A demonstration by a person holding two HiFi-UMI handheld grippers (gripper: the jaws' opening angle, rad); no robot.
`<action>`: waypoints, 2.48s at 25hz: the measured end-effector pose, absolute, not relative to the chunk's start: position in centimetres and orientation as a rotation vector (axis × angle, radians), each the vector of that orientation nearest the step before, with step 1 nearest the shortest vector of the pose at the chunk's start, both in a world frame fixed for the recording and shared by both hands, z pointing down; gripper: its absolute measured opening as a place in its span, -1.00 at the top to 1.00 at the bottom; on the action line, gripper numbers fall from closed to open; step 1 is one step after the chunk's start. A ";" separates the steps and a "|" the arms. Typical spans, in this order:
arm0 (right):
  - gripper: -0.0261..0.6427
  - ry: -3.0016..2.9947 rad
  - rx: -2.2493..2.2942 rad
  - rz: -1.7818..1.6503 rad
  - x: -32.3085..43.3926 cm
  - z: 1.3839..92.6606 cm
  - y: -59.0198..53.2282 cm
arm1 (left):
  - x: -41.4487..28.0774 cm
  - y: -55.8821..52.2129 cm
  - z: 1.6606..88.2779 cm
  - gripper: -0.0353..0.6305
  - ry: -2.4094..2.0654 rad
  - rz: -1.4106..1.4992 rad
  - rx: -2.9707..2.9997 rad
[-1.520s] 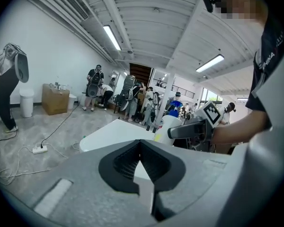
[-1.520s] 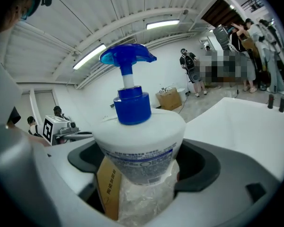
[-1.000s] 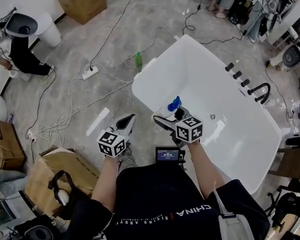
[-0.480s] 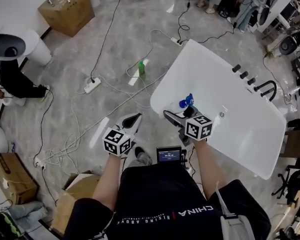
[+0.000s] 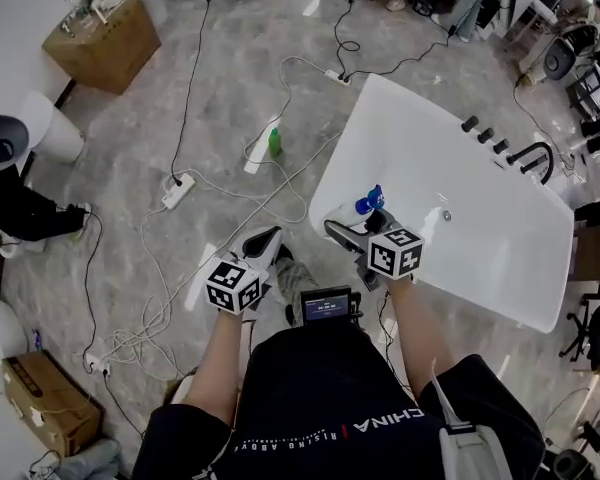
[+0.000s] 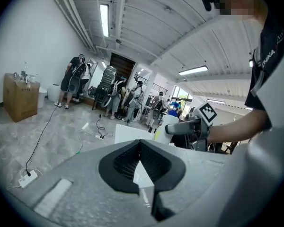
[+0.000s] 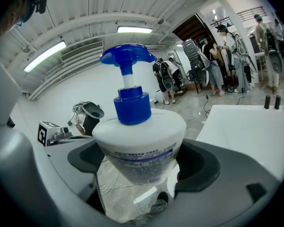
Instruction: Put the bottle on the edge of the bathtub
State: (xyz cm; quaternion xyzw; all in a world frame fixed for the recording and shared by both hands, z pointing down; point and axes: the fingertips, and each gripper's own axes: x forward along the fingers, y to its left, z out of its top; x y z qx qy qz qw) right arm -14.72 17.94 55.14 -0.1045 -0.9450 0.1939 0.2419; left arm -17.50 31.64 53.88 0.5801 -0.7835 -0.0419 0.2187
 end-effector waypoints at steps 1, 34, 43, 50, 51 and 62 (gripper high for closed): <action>-0.51 -2.590 -0.269 0.537 -15.7 55.4 17.7 | -18.5 31.4 54.1 0.87 -2.157 -0.107 1.617; -0.51 -2.649 0.721 0.718 -30.9 53.3 -3.5 | -39.4 2.8 52.6 0.87 -1.308 0.178 2.367; -0.51 -2.626 0.918 0.700 -32.1 52.1 -4.1 | -40.5 0.6 52.3 0.87 -1.132 0.195 2.447; -0.51 -2.647 0.915 0.685 -31.9 51.6 -3.8 | -39.2 0.0 51.9 0.87 -1.109 0.212 2.474; -0.51 -2.650 0.907 0.688 -31.8 51.7 -3.7 | -39.0 0.0 51.9 0.87 -1.113 0.214 2.473; -0.51 -2.673 0.758 0.649 -29.9 53.1 -3.9 | -36.7 0.2 52.1 0.87 -1.203 0.245 2.463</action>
